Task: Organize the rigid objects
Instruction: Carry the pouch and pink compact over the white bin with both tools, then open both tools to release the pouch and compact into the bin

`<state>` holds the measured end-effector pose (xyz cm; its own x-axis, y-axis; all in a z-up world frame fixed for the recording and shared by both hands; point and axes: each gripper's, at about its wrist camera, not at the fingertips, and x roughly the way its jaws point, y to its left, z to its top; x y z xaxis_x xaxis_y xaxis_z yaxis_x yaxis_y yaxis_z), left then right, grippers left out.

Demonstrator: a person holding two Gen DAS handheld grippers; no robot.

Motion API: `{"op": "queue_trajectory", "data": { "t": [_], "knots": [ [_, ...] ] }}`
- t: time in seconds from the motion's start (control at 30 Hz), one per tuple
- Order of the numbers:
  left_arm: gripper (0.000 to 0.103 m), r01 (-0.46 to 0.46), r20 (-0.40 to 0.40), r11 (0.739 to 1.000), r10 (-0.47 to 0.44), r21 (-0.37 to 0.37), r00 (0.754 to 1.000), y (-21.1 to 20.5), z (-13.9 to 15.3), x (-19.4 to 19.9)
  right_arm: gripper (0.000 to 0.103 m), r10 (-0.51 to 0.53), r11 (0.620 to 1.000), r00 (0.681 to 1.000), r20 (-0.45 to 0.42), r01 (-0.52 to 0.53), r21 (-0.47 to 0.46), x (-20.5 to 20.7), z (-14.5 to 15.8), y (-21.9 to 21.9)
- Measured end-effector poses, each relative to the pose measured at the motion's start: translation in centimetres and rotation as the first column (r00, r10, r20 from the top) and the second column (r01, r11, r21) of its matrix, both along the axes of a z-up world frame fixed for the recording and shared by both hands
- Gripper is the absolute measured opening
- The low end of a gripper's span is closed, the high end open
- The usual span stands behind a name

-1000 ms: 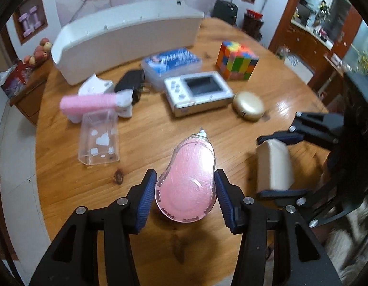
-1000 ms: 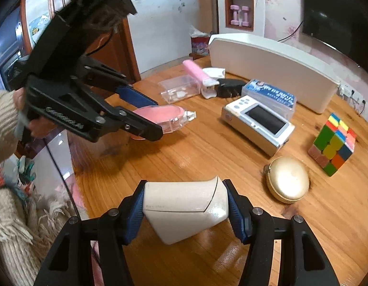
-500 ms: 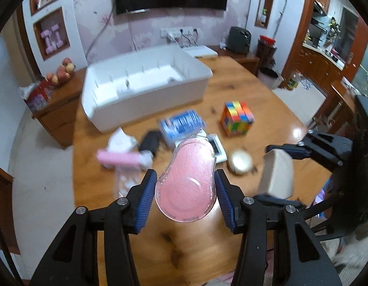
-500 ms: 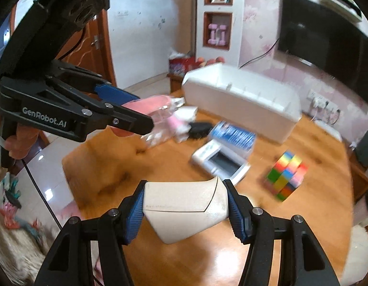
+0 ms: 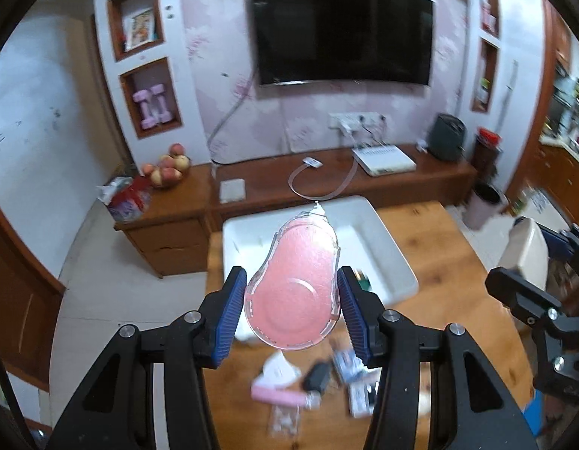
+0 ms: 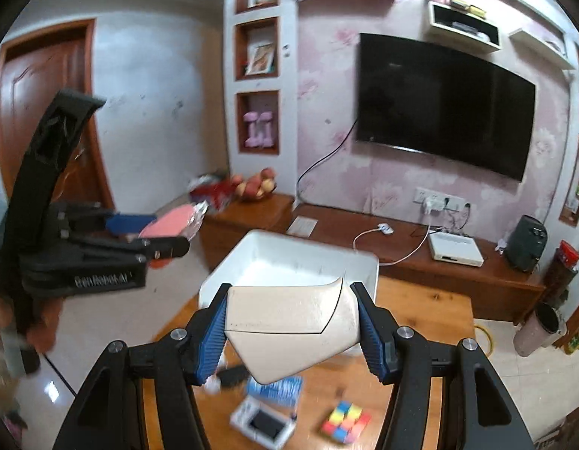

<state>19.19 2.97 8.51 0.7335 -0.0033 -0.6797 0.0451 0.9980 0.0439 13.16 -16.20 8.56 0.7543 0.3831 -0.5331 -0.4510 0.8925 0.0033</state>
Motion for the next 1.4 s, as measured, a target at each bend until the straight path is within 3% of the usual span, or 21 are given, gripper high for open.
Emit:
{"op": "queue_trajectory", "data": {
  "t": [0.1, 0.2, 0.37, 0.57, 0.83, 1.2, 1.27, 1.4],
  "knots": [
    [0.053, -0.049, -0.016, 0.999, 0.049, 0.001, 0.999, 0.5, -0.9, 3.2, 0.062, -0.049, 0.999, 0.999, 0.004, 0.049, -0.007, 3.6, 1.0, 1.1],
    [0.053, -0.08, -0.059, 0.997, 0.081, 0.018, 0.995, 0.8, -3.2, 6.4, 0.062, -0.097, 0.995, 0.995, -0.028, 0.096, -0.034, 7.7, 0.1, 2.3],
    [0.053, -0.125, -0.154, 0.992, 0.127, 0.02, 0.98, 1.5, -8.5, 11.5, 0.062, -0.164, 0.985, 0.97, -0.181, 0.153, -0.076, 14.5, -5.2, 3.5],
    [0.053, -0.175, -0.282, 0.985, 0.168, 0.0, 0.945, 1.9, -15.0, 16.4, 0.062, -0.211, 0.976, 0.892, -0.399, 0.169, -0.139, 20.9, -13.4, 4.0],
    [0.053, -0.18, -0.41, 0.984, 0.161, -0.009, 0.898, 1.6, -20.7, 20.1, 0.062, -0.212, 0.972, 0.819, -0.533, 0.118, -0.204, 23.7, -19.6, 5.0],
    [0.054, -0.206, -0.52, 0.979, 0.177, 0.002, 0.835, 1.7, -24.9, 22.2, 0.062, -0.212, 0.961, 0.741, -0.637, 0.041, -0.272, 25.5, -23.3, 8.2],
    [0.054, -0.219, -0.536, 0.975, 0.17, -0.028, 0.827, 2.0, -24.9, 22.1, 0.064, -0.214, 0.958, 0.74, -0.637, 0.032, -0.284, 25.5, -23.6, 8.3],
    [0.054, -0.236, -0.551, 0.972, 0.192, -0.01, 0.812, 2.3, -25.0, 22.1, 0.07, -0.189, 0.967, 0.754, -0.629, 0.031, -0.254, 25.2, -23.1, 8.3]
  ]
}}
